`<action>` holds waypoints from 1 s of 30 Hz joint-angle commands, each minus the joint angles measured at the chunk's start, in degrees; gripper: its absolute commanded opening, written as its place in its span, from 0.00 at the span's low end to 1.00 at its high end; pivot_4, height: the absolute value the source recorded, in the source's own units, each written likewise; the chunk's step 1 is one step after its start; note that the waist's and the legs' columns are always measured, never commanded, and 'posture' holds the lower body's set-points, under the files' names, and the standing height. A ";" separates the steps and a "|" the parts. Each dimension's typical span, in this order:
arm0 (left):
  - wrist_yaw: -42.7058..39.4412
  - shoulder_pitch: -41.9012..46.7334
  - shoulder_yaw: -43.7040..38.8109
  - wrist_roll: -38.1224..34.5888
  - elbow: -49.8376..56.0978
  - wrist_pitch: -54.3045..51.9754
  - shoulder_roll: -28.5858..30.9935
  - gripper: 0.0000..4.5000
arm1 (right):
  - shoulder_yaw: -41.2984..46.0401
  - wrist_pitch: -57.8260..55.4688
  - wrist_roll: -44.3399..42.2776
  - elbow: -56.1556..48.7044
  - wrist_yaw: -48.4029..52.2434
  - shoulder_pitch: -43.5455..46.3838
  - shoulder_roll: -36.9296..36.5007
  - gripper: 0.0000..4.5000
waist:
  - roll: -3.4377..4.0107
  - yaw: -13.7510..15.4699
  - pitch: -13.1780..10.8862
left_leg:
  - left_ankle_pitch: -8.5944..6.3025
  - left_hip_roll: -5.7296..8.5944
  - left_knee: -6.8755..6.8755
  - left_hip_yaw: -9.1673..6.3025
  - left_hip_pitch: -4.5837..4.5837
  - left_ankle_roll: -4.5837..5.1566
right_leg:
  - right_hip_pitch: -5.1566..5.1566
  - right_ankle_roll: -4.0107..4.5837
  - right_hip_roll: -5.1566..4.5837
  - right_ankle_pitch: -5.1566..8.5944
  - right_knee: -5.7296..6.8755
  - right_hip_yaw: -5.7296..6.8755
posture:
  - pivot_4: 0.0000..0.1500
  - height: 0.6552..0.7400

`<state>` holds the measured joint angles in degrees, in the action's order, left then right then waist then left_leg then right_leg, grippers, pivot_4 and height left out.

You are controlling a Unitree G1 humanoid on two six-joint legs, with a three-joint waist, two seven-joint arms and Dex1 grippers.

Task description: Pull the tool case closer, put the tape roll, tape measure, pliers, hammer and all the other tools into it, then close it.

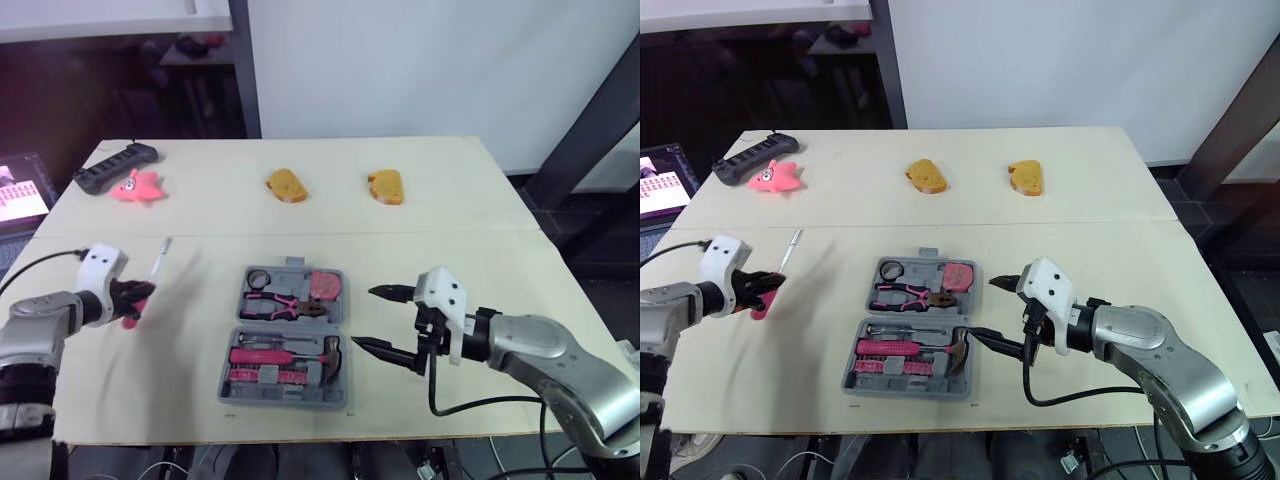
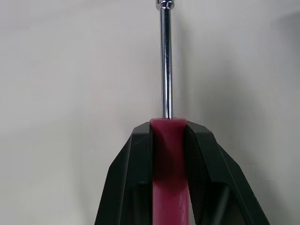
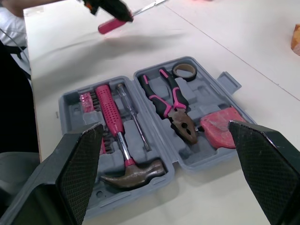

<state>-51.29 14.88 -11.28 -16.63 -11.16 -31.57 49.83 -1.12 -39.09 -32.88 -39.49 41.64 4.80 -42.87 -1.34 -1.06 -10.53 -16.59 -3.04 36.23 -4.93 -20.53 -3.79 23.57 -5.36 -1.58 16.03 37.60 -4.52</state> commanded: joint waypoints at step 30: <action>-23.91 26.93 51.16 -2.91 43.92 -34.16 9.97 0.10 | 0.69 0.46 -3.72 -8.71 1.12 -0.80 -3.46 1.00 | 0.03 -1.46 -0.59 | -0.07 0.07 0.12 0.05 -0.05 0.12 | -0.12 0.02 0.05 0.08 -0.28 -0.16 | 1.00 1.00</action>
<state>-72.91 39.90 38.15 -19.53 30.48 -64.80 59.07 -0.48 -39.04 -36.70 -46.48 43.48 3.46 -46.66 -1.31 -2.53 -11.11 -16.65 -2.97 36.34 -4.88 -20.56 -3.66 23.45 -5.35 -1.52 16.10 37.33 -4.68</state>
